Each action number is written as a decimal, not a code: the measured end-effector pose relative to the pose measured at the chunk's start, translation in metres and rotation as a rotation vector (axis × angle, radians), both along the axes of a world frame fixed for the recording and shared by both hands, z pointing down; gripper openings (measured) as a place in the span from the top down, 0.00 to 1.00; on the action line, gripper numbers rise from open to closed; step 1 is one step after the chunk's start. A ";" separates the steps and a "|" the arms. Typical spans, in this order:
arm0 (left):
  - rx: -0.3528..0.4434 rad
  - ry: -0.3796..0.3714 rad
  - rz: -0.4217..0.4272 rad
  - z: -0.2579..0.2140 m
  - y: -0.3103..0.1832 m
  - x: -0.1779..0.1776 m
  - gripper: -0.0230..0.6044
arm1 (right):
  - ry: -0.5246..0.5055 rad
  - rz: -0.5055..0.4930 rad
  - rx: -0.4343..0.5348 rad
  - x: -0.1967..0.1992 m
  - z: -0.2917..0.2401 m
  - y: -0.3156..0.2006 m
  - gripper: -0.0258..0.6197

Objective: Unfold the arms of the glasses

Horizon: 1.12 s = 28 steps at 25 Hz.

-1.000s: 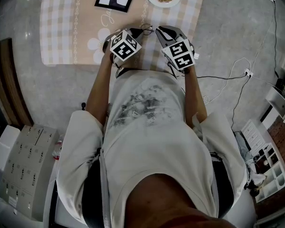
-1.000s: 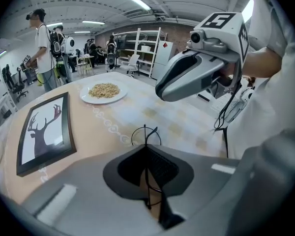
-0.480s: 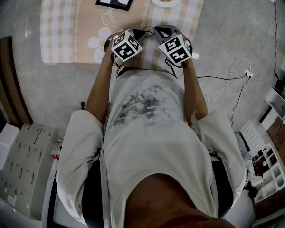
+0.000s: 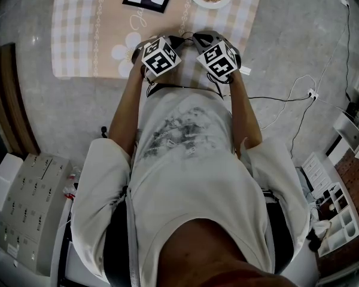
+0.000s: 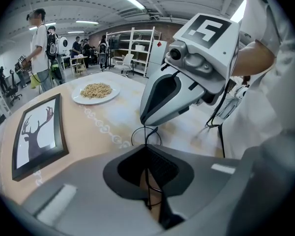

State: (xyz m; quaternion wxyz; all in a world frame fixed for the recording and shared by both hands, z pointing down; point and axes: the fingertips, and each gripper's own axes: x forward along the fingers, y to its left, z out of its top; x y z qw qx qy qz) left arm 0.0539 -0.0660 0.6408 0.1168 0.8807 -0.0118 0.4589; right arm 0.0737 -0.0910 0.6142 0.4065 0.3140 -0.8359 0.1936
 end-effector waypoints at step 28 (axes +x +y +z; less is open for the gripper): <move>0.020 0.065 -0.025 -0.008 0.001 0.000 0.94 | 0.125 -0.120 0.004 -0.006 0.013 0.006 0.93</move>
